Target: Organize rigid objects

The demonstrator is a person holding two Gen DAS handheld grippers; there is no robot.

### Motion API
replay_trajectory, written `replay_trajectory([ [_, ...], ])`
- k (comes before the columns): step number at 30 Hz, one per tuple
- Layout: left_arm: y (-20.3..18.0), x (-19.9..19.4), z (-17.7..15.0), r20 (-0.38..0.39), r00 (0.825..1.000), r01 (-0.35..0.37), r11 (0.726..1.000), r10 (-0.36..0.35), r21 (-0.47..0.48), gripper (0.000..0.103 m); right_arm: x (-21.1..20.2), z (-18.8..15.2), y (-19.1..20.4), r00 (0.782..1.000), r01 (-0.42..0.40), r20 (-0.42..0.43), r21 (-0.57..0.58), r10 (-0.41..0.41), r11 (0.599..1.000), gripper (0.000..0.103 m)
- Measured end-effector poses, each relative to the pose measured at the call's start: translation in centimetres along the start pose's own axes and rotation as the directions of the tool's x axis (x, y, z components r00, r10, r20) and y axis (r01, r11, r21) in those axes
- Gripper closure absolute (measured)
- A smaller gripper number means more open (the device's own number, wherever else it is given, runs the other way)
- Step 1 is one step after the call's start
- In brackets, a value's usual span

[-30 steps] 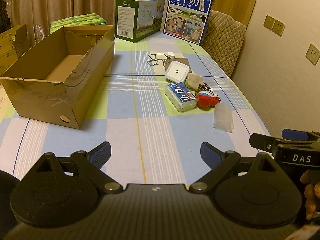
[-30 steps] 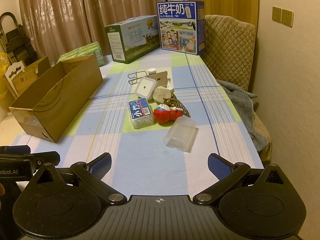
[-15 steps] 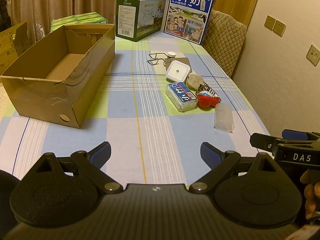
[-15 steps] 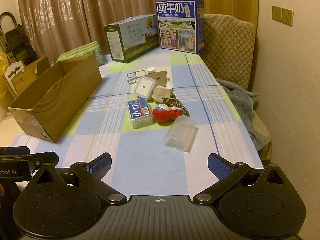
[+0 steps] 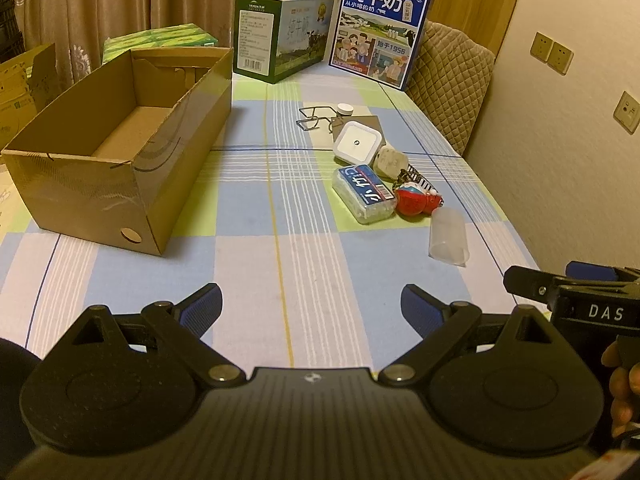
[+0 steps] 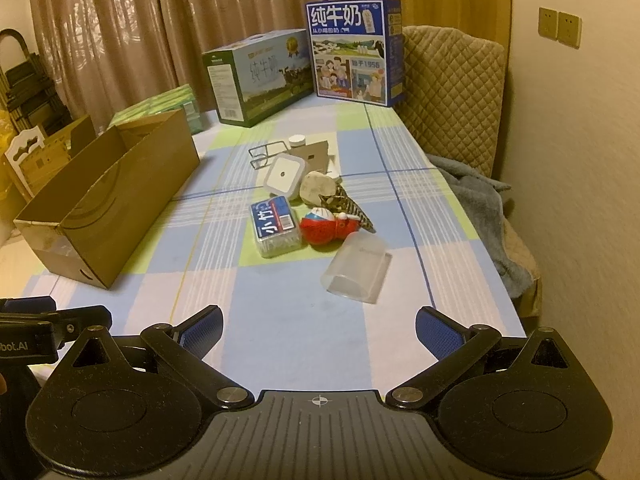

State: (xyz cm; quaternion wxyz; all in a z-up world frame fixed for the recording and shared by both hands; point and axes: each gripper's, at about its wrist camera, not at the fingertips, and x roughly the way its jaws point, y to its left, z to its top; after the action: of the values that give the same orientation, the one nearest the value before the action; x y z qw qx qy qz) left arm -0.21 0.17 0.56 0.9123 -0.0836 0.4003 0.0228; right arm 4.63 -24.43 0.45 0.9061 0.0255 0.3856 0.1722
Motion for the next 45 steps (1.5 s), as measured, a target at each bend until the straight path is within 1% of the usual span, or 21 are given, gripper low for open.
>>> replay_trajectory([
  [17,0.4,0.4,-0.2,-0.007,1.0,0.001,1.0,-0.001,-0.009,0.009,0.5,-0.1,-0.3,1.0,0.006,-0.003,0.008,-0.005,1.0,0.003],
  [24,0.4,1.1,0.1,-0.009,1.0,0.013,1.0,-0.013,-0.001,0.01,1.0,0.2,-0.5,1.0,0.016,-0.003,0.015,-0.016,1.0,0.003],
  [33,0.5,3.7,2.4,0.007,0.999,0.04,0.999,-0.04,0.017,0.01,3.1,1.4,-1.2,0.999,0.045,0.013,0.048,-0.046,0.998,0.003],
  [39,0.5,6.5,4.4,0.009,0.999,0.041,0.999,-0.041,0.03,0.01,6.0,2.6,-2.1,0.997,0.073,0.03,0.09,-0.076,0.993,0.003],
  [40,0.5,7.0,4.7,0.011,0.999,0.041,0.999,-0.041,0.035,0.01,6.6,2.6,-2.2,0.996,0.078,0.026,0.095,-0.081,0.992,0.004],
  [41,0.4,7.5,4.9,0.014,0.999,0.039,0.998,-0.039,0.041,0.01,7.3,2.7,-2.3,0.996,0.083,0.022,0.1,-0.086,0.991,0.01],
  [43,0.2,8.4,5.2,0.017,0.999,0.034,0.998,-0.035,0.055,0.01,8.5,2.8,-2.5,0.996,0.091,0.008,0.103,-0.093,0.99,0.016],
  [45,0.2,9.4,5.5,0.015,0.999,0.034,0.997,-0.035,0.062,0.01,9.8,2.7,-2.8,0.996,0.093,-0.004,0.11,-0.093,0.99,0.018],
])
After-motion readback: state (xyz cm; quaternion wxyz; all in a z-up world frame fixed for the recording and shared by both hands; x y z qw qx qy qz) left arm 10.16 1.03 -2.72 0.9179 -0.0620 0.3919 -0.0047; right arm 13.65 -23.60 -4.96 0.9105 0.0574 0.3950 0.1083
